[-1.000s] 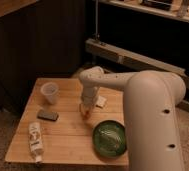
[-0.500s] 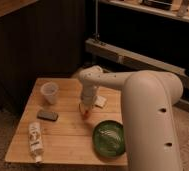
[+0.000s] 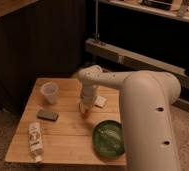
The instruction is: Drag the pepper across the table
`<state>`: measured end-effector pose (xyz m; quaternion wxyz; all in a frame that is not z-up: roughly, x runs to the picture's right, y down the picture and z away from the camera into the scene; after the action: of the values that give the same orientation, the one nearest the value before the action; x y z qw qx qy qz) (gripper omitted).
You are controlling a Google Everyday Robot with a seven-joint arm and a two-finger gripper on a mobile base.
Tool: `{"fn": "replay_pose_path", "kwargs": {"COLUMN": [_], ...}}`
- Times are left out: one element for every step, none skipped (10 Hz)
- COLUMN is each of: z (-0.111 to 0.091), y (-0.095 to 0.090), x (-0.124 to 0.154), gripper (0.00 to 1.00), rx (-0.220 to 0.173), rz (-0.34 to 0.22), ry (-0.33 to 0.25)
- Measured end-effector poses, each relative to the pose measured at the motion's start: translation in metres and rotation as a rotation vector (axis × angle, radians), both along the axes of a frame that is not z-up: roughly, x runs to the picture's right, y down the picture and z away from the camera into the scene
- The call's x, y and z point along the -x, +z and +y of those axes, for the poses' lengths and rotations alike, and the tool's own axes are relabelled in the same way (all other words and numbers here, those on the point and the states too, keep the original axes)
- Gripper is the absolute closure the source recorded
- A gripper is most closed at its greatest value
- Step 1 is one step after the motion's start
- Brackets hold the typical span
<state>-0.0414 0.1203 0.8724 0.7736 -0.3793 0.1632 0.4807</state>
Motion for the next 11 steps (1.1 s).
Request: {"fn": "replay_pose_path", "kwargs": {"z": [-0.002,-0.002,-0.003,-0.003,-0.002,-0.004,-0.005,-0.006,-0.006,-0.006,-0.006], "y": [0.001,0.002,0.003,0.003,0.004,0.005,0.007,0.008,0.008,0.009,0.011], "x": [0.007,0.012,0.012,0.008,0.005,0.005,0.01,0.015,0.013,0.01,0.008], "gripper": [0.97,0.97,0.97,0.97,0.97,0.97,0.97,0.97,0.97,0.97,0.97], "rx": [0.0,0.001,0.0,0.001,0.002,0.002,0.003,0.003,0.003,0.004,0.005], "rz": [-0.008,-0.013,-0.012,-0.01,-0.011,-0.009,-0.013,-0.02,-0.018,-0.018,-0.016], "ry": [-0.007,-0.011,-0.01,-0.011,-0.013,-0.014,-0.016,-0.019,-0.02,-0.021,-0.021]}}
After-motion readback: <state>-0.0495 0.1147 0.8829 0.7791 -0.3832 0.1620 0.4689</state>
